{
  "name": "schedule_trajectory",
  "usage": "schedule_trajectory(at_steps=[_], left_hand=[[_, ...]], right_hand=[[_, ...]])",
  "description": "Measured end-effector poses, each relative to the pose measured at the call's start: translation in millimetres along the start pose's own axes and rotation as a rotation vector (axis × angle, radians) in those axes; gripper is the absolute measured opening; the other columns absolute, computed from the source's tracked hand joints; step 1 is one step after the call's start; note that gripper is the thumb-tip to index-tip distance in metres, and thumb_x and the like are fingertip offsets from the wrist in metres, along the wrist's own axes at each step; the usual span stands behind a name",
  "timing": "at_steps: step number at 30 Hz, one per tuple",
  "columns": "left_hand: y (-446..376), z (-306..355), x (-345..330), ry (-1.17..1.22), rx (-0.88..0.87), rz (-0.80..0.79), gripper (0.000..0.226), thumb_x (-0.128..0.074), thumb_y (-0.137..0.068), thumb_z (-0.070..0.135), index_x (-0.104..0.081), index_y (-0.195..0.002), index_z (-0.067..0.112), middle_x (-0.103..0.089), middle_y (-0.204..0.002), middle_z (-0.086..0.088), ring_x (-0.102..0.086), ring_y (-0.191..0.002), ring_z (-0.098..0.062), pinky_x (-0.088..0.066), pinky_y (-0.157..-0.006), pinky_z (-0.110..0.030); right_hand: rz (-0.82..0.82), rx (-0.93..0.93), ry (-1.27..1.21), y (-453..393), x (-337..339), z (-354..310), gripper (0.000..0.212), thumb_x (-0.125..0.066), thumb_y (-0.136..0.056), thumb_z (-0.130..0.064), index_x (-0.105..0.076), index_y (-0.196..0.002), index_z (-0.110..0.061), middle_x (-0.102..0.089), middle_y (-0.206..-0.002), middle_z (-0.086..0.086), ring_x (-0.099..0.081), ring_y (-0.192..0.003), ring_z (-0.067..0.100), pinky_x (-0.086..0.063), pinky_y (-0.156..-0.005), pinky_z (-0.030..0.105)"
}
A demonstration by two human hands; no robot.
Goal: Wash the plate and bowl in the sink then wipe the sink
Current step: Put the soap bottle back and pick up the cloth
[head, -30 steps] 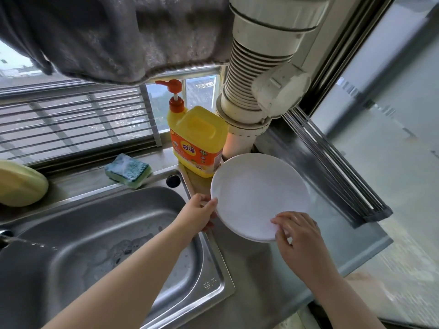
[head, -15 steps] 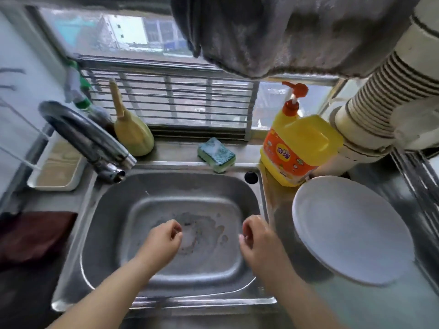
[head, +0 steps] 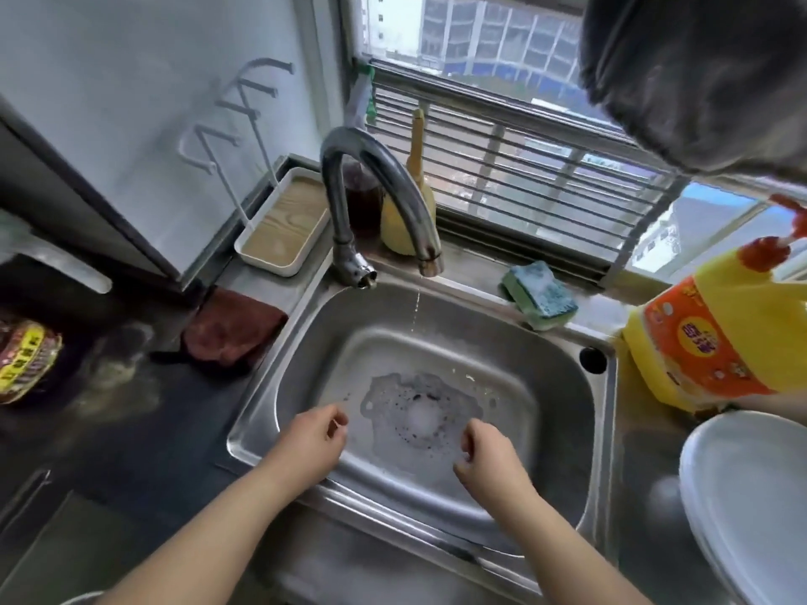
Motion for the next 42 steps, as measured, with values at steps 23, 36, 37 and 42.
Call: schedule_trajectory(at_steps=[23,36,37,42], left_hand=[[-20.5,43.0,28.8,0.019,-0.196,0.033,0.019,-0.051,-0.095,0.022,-0.061,-0.110,0.015,-0.062,-0.095,0.003,-0.056,-0.086,-0.012,-0.037,-0.072,-0.019],[-25.9,38.6,30.6,0.057,-0.158,0.043,0.015,-0.053,-0.094,0.023,-0.061,-0.106,0.020,-0.061,-0.088,0.007,-0.057,-0.082,-0.010,-0.039,-0.071,-0.019],[-25.5,38.5,30.2,0.062,-0.153,0.042,0.014,-0.054,-0.094,0.022,-0.062,-0.105,0.020,-0.062,-0.088,0.007,-0.057,-0.083,-0.010,-0.040,-0.071,-0.020],[-25.3,43.5,34.0,0.086,-0.148,0.054,0.011,-0.054,-0.093,0.022,-0.060,-0.101,0.022,-0.065,-0.089,0.004,-0.059,-0.083,-0.012,-0.043,-0.073,-0.021]], right_hand=[[0.436,-0.147,0.103,-88.3,157.3,-5.1,0.088,-0.067,-0.082,-0.044,-0.022,-0.146,-0.004,-0.033,-0.144,0.018,-0.030,-0.132,0.035,-0.027,-0.110,0.042],[0.465,-0.355,0.090,-116.3,175.0,16.9,0.079,-0.067,-0.076,-0.055,-0.042,-0.130,-0.004,-0.038,-0.133,0.020,-0.032,-0.122,0.038,-0.031,-0.100,0.042],[0.477,-0.350,0.069,-113.2,175.4,16.2,0.081,-0.068,-0.075,-0.056,-0.042,-0.131,-0.004,-0.037,-0.133,0.020,-0.033,-0.121,0.038,-0.031,-0.099,0.042],[0.519,-0.169,-0.090,-86.8,161.3,6.6,0.089,-0.073,-0.068,-0.059,-0.040,-0.133,-0.008,-0.038,-0.128,0.016,-0.039,-0.117,0.033,-0.038,-0.099,0.045]])
Point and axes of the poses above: each hand's wrist, its own y-axis away from the middle knuckle, its own x-axis out of the back of the hand, z = x × y, the point moved 6 cm from there along -y, towards the middle knuckle
